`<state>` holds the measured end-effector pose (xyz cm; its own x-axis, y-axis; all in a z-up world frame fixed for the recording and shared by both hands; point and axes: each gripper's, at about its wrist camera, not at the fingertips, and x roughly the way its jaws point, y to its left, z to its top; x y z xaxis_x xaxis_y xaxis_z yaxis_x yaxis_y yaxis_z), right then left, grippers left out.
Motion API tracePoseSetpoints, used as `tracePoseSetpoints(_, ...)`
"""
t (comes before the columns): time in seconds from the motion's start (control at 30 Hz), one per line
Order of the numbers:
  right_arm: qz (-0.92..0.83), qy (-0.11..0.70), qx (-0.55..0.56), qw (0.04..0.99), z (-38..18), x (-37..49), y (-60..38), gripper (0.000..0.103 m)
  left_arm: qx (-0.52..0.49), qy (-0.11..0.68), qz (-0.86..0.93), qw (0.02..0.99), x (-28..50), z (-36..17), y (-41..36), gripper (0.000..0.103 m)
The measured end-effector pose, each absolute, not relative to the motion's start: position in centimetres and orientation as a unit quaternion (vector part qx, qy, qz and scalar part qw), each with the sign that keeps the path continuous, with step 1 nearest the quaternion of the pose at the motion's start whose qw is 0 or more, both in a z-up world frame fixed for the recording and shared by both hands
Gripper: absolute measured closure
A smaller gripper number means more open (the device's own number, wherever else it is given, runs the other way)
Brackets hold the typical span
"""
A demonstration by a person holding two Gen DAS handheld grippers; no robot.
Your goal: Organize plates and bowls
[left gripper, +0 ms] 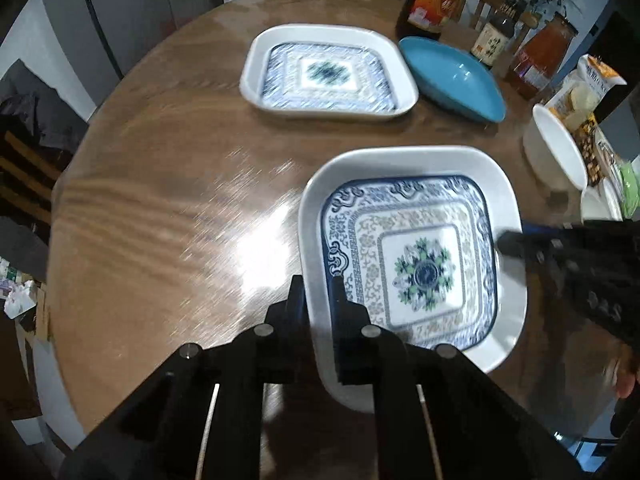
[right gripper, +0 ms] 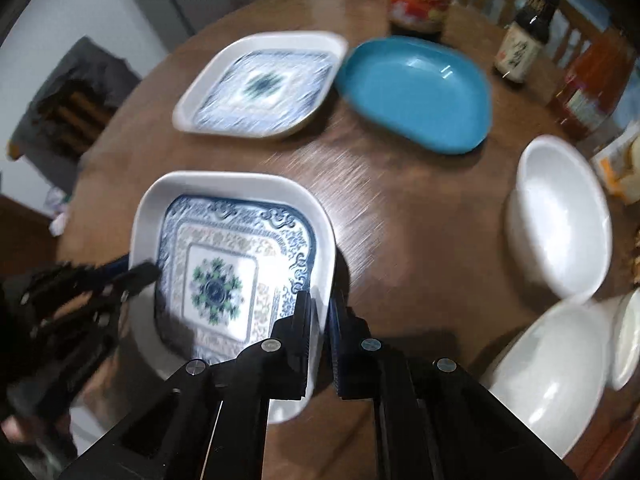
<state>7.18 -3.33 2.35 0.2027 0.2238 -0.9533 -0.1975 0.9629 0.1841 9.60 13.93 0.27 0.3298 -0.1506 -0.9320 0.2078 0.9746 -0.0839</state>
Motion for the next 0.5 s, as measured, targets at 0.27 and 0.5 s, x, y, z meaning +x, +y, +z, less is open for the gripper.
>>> tracePoseSetpoints(0.27,0.135,0.596,0.067,0.789,2.9,8.3,-4.2,0.087,0.017,0.549,-0.057,0.834,10.2,0.1,17.2,0.042)
tracePoseSetpoints(0.5,0.084,0.549,0.177,0.813,3.6,18.1,-6.0,0.053,-0.024,0.506,-0.049,0.861,17.1,1.7,17.6,0.037)
